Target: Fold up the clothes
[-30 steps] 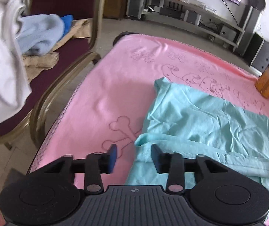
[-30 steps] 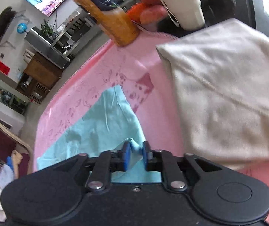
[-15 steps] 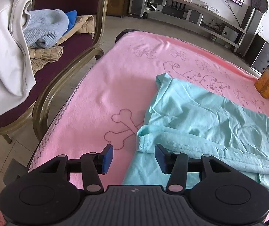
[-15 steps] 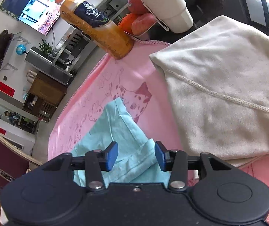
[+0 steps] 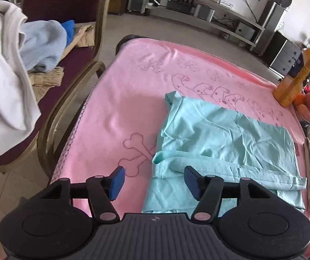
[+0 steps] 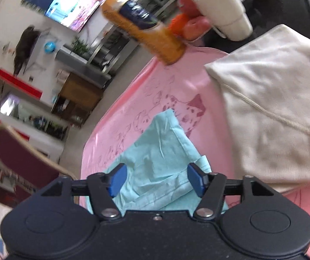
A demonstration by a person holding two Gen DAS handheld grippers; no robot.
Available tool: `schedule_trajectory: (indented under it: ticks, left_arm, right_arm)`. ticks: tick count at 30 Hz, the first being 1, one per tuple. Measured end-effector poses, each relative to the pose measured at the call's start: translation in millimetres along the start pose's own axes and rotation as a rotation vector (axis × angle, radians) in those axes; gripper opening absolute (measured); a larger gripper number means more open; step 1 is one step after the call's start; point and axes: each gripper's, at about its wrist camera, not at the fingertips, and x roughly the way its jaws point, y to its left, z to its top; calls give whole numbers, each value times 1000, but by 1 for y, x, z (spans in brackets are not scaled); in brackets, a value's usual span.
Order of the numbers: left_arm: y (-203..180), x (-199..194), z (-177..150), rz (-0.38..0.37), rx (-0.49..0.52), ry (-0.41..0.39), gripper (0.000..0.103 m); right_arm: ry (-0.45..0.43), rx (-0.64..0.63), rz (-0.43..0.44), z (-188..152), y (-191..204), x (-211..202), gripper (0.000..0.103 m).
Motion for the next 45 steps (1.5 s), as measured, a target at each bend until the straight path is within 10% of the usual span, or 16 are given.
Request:
schedule_trajectory:
  ticks: [38,45]
  left_arm:
    - [50,13,27,-331,-391,22,69]
    - [44,53,12,-378,-492,168,67]
  right_arm:
    - [-12,120,25,-3,-26,12,63]
    - [0,134,17,-2,-24,19,63]
